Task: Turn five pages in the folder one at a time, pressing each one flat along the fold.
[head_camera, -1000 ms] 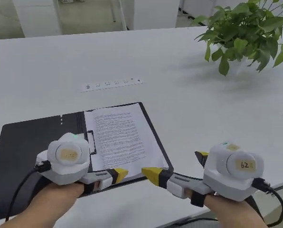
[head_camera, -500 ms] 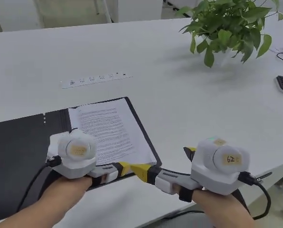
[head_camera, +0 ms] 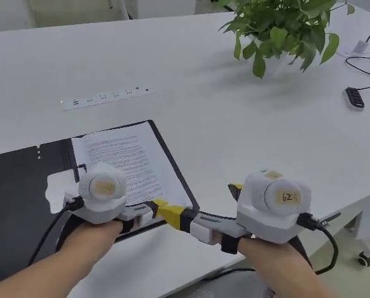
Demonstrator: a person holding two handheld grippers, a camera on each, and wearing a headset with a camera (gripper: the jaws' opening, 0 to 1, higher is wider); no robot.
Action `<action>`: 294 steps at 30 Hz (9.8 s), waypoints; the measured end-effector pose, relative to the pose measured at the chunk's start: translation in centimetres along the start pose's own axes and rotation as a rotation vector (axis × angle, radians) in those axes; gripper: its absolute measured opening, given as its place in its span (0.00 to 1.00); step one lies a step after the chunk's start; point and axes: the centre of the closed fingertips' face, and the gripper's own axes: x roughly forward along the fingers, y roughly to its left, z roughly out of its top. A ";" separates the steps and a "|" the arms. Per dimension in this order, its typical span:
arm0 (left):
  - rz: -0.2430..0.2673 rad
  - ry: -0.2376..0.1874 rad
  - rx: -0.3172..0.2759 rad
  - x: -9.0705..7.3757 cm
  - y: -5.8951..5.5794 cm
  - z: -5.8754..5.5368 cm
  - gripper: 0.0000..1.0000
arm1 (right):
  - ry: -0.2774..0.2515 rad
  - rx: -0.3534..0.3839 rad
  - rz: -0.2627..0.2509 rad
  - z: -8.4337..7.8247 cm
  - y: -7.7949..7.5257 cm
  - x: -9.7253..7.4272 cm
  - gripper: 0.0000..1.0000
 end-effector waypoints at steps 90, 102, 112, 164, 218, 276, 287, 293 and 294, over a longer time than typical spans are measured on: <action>0.041 -0.050 -0.009 1.0 0.1 -2.1 0.04 | 0.212 0.118 -0.066 -6.1 -3.0 8.6 0.12; 0.050 -0.040 -0.043 1.2 0.2 -2.2 0.04 | 0.199 0.167 -0.085 -6.1 -3.6 8.4 0.00; 0.045 -0.008 -0.159 0.5 0.4 -2.1 0.05 | 0.133 0.231 -0.065 -4.7 -3.1 8.0 0.00; 0.356 -0.278 -0.156 -24.0 14.9 -2.3 0.20 | 0.021 -0.025 0.393 1.1 22.1 11.2 0.00; 0.395 -0.149 -0.217 -24.8 16.4 -9.6 0.21 | 0.384 -0.166 0.403 -12.0 26.9 18.8 0.00; 0.386 -0.033 -0.164 -15.5 14.3 -12.7 0.18 | 0.173 -0.126 0.214 -3.3 11.4 21.6 0.00; 0.389 -0.037 -0.162 -15.4 14.3 -12.7 0.18 | 0.143 -0.111 0.222 -2.3 10.7 23.9 0.00; 0.389 -0.040 -0.163 -15.2 14.3 -12.8 0.18 | 0.138 -0.110 0.221 -2.2 10.5 24.8 0.00; 0.390 -0.040 -0.164 -15.2 14.3 -12.8 0.18 | 0.135 -0.110 0.223 -2.1 10.5 24.9 0.00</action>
